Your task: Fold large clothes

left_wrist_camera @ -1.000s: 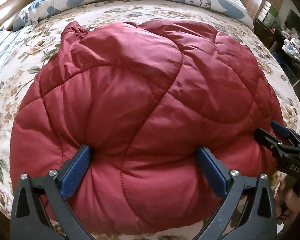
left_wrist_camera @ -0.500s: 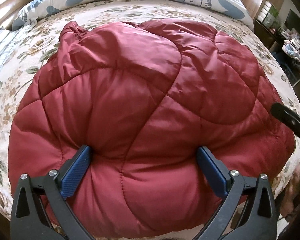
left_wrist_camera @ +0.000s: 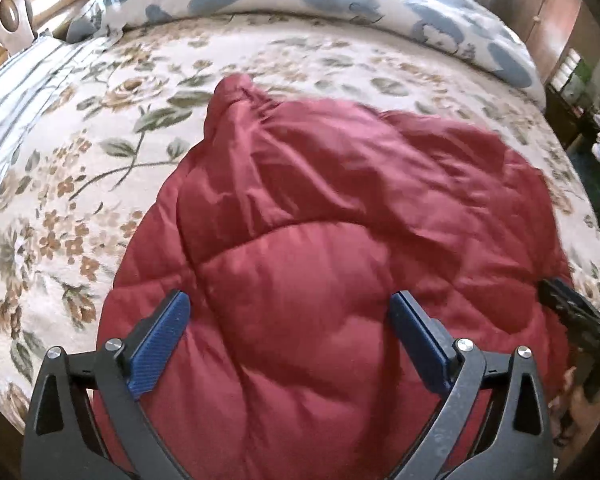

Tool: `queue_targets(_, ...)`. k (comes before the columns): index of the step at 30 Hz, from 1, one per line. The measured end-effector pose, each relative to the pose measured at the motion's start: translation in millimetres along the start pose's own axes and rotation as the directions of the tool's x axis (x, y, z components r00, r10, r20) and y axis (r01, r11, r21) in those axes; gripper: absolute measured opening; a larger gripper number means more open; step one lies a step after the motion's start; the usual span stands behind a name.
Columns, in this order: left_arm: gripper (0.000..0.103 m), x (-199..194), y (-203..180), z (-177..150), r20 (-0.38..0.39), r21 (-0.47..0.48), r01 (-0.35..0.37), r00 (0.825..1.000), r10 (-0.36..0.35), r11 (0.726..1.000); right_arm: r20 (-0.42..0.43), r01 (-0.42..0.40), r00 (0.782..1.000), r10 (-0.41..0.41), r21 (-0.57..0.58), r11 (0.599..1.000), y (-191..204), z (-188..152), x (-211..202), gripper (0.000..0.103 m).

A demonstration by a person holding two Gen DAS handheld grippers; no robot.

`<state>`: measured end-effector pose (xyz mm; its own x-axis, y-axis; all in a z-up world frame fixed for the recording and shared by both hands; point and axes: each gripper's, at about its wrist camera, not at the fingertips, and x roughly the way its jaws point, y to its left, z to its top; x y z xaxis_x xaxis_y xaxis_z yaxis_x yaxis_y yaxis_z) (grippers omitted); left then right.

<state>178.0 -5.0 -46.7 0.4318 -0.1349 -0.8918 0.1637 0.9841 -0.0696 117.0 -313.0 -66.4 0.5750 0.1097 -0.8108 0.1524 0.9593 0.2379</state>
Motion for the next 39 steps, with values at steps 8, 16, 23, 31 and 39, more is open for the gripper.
queue_targets(8,0.102,15,-2,4,-0.014,0.001,-0.044,0.999,0.044,0.999,0.013,0.014,1.0,-0.014,0.01,1.0,3,1,-8,0.088)
queue_targets(16,0.102,13,-2,4,-0.012,0.007,-0.051,0.999,0.051,0.999,0.071,0.013,0.997,-0.008,-0.061,0.998,27,-9,-55,0.087)
queue_targets(23,0.101,-25,0,-15,0.017,0.028,-0.027,1.0,0.026,0.999,0.025,0.012,1.0,-0.01,-0.056,0.998,19,-27,-58,0.086)
queue_targets(31,0.101,-42,2,-57,-0.008,0.055,-0.018,1.0,0.018,0.998,-0.026,0.015,1.0,-0.015,-0.029,0.999,1,-42,-47,0.086)
queue_targets(39,0.103,-31,3,-60,-0.016,0.052,-0.027,0.999,0.028,0.998,-0.019,0.008,1.0,-0.009,-0.021,1.0,-4,-53,-40,0.086)
